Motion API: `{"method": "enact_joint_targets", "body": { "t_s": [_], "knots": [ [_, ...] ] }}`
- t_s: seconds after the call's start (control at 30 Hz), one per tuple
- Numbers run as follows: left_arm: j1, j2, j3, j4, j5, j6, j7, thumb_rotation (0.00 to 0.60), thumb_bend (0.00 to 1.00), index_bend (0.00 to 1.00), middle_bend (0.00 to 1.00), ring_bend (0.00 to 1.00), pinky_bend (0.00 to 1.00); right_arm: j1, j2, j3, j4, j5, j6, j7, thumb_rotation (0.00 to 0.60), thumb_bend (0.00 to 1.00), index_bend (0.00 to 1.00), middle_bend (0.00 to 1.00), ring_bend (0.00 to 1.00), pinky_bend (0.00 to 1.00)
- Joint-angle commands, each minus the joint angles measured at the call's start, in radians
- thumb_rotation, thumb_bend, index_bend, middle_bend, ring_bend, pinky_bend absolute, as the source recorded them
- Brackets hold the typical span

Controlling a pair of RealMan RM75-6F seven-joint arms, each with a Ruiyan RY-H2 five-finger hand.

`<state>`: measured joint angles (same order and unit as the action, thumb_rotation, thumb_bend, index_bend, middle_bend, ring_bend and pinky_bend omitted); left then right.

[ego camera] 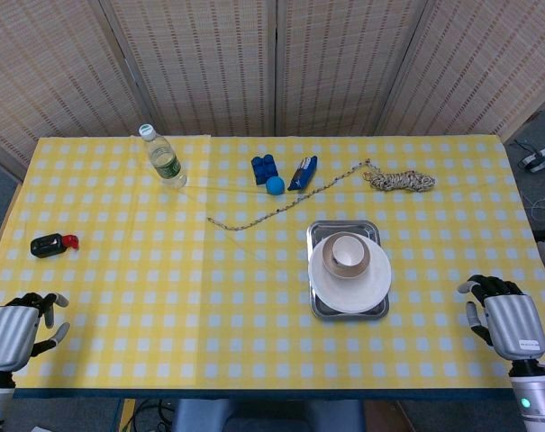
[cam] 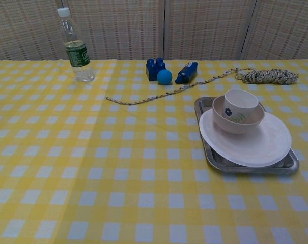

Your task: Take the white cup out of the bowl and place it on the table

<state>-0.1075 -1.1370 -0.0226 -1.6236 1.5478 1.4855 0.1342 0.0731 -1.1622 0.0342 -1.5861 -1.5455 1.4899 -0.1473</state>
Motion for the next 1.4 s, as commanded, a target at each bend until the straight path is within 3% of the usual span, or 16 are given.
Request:
{"method": "enact_joint_targets", "body": {
  "t_s": [0.03, 0.13, 0.23, 0.3, 0.37, 0.47, 0.53, 0.67, 0.9, 1.13, 1.4],
  "knots": [
    [0.000, 0.003, 0.001, 0.001, -0.002, -0.001, -0.006, 0.600, 0.27, 0.54, 0.67, 0.44, 0.54, -0.002, -0.003, -0.004, 0.000, -0.013, 0.009, 0.002, 0.600, 0.51, 0.41, 0.35, 0.31, 0.43],
    [0.002, 0.009, 0.001, 0.000, -0.001, 0.003, -0.016, 0.600, 0.27, 0.54, 0.67, 0.44, 0.54, -0.004, -0.009, -0.004, 0.011, -0.025, 0.021, 0.008, 0.600, 0.49, 0.41, 0.36, 0.33, 0.55],
    [0.008, 0.017, 0.004, -0.005, 0.007, 0.014, -0.027, 0.600, 0.27, 0.54, 0.67, 0.44, 0.54, 0.002, -0.021, 0.004, 0.019, -0.050, 0.043, 0.019, 0.600, 0.40, 0.41, 0.44, 0.50, 0.75],
    [0.013, 0.021, 0.008, -0.005, 0.014, 0.023, -0.034, 0.600, 0.27, 0.54, 0.67, 0.44, 0.54, 0.015, -0.028, 0.014, 0.012, -0.068, 0.048, 0.011, 0.600, 0.33, 0.40, 0.56, 0.64, 0.86],
    [0.019, 0.024, 0.008, -0.003, 0.016, 0.034, -0.025, 0.600, 0.27, 0.54, 0.67, 0.44, 0.54, 0.044, -0.023, 0.030, -0.021, -0.075, 0.022, -0.035, 0.600, 0.29, 0.40, 0.75, 0.83, 0.97],
    [0.024, 0.028, 0.008, -0.005, 0.010, 0.038, 0.005, 0.600, 0.27, 0.53, 0.67, 0.44, 0.54, 0.102, -0.004, 0.065, -0.101, -0.046, -0.061, -0.166, 0.600, 0.27, 0.40, 0.95, 0.99, 1.00],
    [0.026, 0.034, 0.009, -0.008, 0.007, 0.036, -0.004, 0.600, 0.27, 0.53, 0.67, 0.44, 0.54, 0.146, 0.002, 0.097, -0.159, 0.001, -0.123, -0.269, 0.600, 0.26, 0.40, 1.00, 1.00, 1.00],
    [0.030, 0.044, 0.009, -0.004, 0.002, 0.039, -0.038, 0.600, 0.27, 0.53, 0.67, 0.44, 0.54, 0.233, -0.018, 0.161, -0.229, 0.112, -0.227, -0.454, 0.600, 0.26, 0.40, 1.00, 1.00, 1.00],
    [0.033, 0.064, 0.001, 0.008, -0.013, 0.038, -0.102, 0.600, 0.27, 0.53, 0.67, 0.44, 0.54, 0.389, -0.132, 0.223, -0.225, 0.366, -0.371, -0.709, 0.600, 0.26, 0.40, 1.00, 1.00, 1.00],
    [0.037, 0.084, -0.005, 0.005, -0.019, 0.043, -0.144, 0.600, 0.27, 0.53, 0.67, 0.44, 0.54, 0.508, -0.263, 0.208, -0.127, 0.529, -0.433, -0.823, 0.600, 0.26, 0.40, 1.00, 1.00, 1.00],
    [0.040, 0.092, -0.006, 0.008, -0.017, 0.044, -0.173, 0.600, 0.27, 0.53, 0.67, 0.44, 0.54, 0.552, -0.317, 0.161, -0.085, 0.563, -0.425, -0.840, 0.600, 0.26, 0.41, 1.00, 1.00, 1.00]
  ]
}}
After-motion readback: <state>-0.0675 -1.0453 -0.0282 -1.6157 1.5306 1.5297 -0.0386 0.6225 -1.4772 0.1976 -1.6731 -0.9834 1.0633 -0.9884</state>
